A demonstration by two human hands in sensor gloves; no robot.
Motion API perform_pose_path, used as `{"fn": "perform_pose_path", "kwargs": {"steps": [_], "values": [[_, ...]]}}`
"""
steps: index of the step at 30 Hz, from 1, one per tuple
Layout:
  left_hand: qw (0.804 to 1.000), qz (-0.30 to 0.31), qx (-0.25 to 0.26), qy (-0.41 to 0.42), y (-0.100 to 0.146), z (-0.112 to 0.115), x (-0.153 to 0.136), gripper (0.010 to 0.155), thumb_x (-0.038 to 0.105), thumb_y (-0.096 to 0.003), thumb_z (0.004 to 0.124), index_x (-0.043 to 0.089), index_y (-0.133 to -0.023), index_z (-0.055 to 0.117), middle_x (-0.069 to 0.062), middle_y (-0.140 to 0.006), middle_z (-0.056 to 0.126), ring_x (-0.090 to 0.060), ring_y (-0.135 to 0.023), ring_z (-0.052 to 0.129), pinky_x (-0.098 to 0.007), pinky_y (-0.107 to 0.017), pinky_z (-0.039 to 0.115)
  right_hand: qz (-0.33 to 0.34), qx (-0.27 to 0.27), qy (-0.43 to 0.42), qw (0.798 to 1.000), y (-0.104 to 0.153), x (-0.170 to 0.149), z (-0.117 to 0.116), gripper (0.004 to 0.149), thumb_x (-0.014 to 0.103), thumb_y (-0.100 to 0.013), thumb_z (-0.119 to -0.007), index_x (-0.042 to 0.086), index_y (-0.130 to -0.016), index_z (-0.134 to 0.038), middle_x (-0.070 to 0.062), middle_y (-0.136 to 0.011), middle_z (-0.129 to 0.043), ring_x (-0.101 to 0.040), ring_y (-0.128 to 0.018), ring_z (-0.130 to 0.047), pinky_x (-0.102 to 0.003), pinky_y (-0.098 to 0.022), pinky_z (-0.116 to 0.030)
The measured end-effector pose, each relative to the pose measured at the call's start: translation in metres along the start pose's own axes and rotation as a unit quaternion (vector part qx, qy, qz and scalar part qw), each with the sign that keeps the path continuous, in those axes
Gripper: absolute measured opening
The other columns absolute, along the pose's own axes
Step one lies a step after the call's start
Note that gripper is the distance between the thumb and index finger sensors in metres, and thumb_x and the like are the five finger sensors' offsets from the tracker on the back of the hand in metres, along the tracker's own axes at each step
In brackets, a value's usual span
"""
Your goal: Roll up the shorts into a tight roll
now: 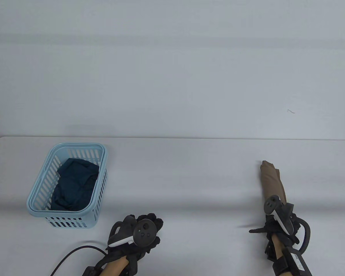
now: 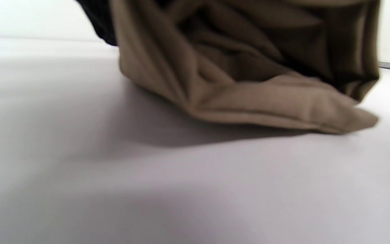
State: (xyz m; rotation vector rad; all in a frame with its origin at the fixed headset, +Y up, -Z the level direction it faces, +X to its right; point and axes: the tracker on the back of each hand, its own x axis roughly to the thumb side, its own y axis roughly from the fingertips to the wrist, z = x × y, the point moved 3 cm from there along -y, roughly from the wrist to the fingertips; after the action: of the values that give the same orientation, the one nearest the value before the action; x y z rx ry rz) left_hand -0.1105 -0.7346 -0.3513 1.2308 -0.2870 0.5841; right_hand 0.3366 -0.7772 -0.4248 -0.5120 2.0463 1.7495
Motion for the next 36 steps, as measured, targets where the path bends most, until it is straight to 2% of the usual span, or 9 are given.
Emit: {"fn": "perform_pose_path", "kwargs": {"steps": [7, 11, 14, 18, 22, 25, 28, 31, 36], "values": [[1.000, 0.003, 0.003, -0.002, 0.000, -0.001, 0.001, 0.063, 0.035, -0.0580, 0.059, 0.006, -0.112, 0.041, -0.029, -0.116, 0.039, -0.056, -0.105, 0.046, -0.079, -0.064, 0.029, 0.023, 0.039, -0.033, 0.998, 0.003, -0.006, 0.004, 0.070, 0.039, -0.050, -0.065, 0.014, -0.109, -0.037, -0.020, -0.110, -0.043, -0.041, -0.090, -0.062, -0.056, -0.067, -0.055], [1.000, 0.004, 0.013, 0.000, 0.002, -0.006, 0.001, 0.064, 0.035, -0.0580, 0.059, 0.006, -0.112, 0.041, -0.030, -0.116, 0.039, -0.056, -0.105, 0.046, -0.079, -0.064, 0.029, 0.033, -0.022, -0.054, 0.998, 0.018, -0.007, 0.032, 0.071, 0.038, -0.050, -0.065, 0.012, -0.109, -0.034, -0.018, -0.112, -0.039, -0.044, -0.099, -0.050, -0.065, -0.070, -0.045], [1.000, 0.005, 0.018, 0.000, 0.003, -0.008, 0.002, 0.064, 0.035, -0.0581, 0.059, 0.006, -0.112, 0.041, -0.029, -0.116, 0.039, -0.056, -0.105, 0.046, -0.079, -0.064, 0.029, 0.087, -0.068, -0.065, 0.992, 0.041, 0.007, 0.064, 0.071, 0.038, -0.050, -0.065, 0.012, -0.109, -0.035, -0.018, -0.113, -0.039, -0.045, -0.102, -0.046, -0.066, -0.070, -0.043], [1.000, 0.003, 0.022, -0.002, 0.004, -0.010, 0.002, 0.063, 0.035, -0.0581, 0.059, 0.006, -0.112, 0.041, -0.030, -0.116, 0.039, -0.056, -0.105, 0.046, -0.079, -0.064, 0.029, 0.183, -0.122, -0.108, 0.969, 0.089, 0.041, 0.100, 0.069, 0.038, -0.051, -0.065, 0.014, -0.109, -0.038, -0.017, -0.114, -0.041, -0.045, -0.104, -0.044, -0.067, -0.071, -0.043], [1.000, 0.000, 0.026, -0.003, 0.006, -0.012, 0.000, 0.064, 0.035, -0.0581, 0.059, 0.006, -0.112, 0.041, -0.030, -0.116, 0.039, -0.056, -0.105, 0.046, -0.079, -0.064, 0.029, 0.283, -0.141, -0.114, 0.942, 0.141, 0.078, 0.115, 0.067, 0.039, -0.051, -0.064, 0.015, -0.109, -0.040, -0.015, -0.115, -0.040, -0.044, -0.106, -0.041, -0.067, -0.071, -0.042], [1.000, -0.002, 0.029, -0.001, 0.007, -0.013, -0.002, 0.064, 0.035, -0.0581, 0.059, 0.006, -0.112, 0.041, -0.030, -0.116, 0.039, -0.056, -0.105, 0.046, -0.079, -0.064, 0.029, 0.338, -0.132, -0.119, 0.924, 0.169, 0.099, 0.113, 0.067, 0.039, -0.051, -0.064, 0.016, -0.109, -0.040, -0.014, -0.116, -0.041, -0.043, -0.107, -0.041, -0.067, -0.072, -0.042], [1.000, -0.003, 0.027, 0.001, 0.007, -0.012, -0.003, 0.064, 0.035, -0.0581, 0.059, 0.006, -0.112, 0.041, -0.030, -0.116, 0.039, -0.057, -0.105, 0.046, -0.079, -0.064, 0.029, 0.373, -0.118, -0.115, 0.913, 0.189, 0.116, 0.100, 0.067, 0.039, -0.051, -0.064, 0.017, -0.110, -0.040, -0.014, -0.116, -0.040, -0.043, -0.107, -0.040, -0.066, -0.072, -0.042], [1.000, -0.002, 0.023, 0.000, 0.007, -0.012, -0.003, 0.064, 0.035, -0.0581, 0.059, 0.006, -0.112, 0.041, -0.030, -0.116, 0.039, -0.056, -0.105, 0.045, -0.079, -0.064, 0.029, 0.388, -0.096, -0.109, 0.910, 0.198, 0.125, 0.076, 0.067, 0.039, -0.051, -0.064, 0.017, -0.110, -0.040, -0.013, -0.116, -0.041, -0.042, -0.107, -0.041, -0.066, -0.072, -0.042], [1.000, -0.004, 0.020, 0.003, 0.006, -0.011, -0.004, 0.064, 0.035, -0.0582, 0.059, 0.006, -0.112, 0.041, -0.030, -0.117, 0.038, -0.057, -0.106, 0.045, -0.079, -0.064, 0.029, 0.390, -0.041, -0.096, 0.915, 0.193, 0.127, 0.043, 0.066, 0.039, -0.051, -0.064, 0.017, -0.109, -0.041, -0.013, -0.116, -0.041, -0.043, -0.107, -0.040, -0.066, -0.072, -0.042]]}}
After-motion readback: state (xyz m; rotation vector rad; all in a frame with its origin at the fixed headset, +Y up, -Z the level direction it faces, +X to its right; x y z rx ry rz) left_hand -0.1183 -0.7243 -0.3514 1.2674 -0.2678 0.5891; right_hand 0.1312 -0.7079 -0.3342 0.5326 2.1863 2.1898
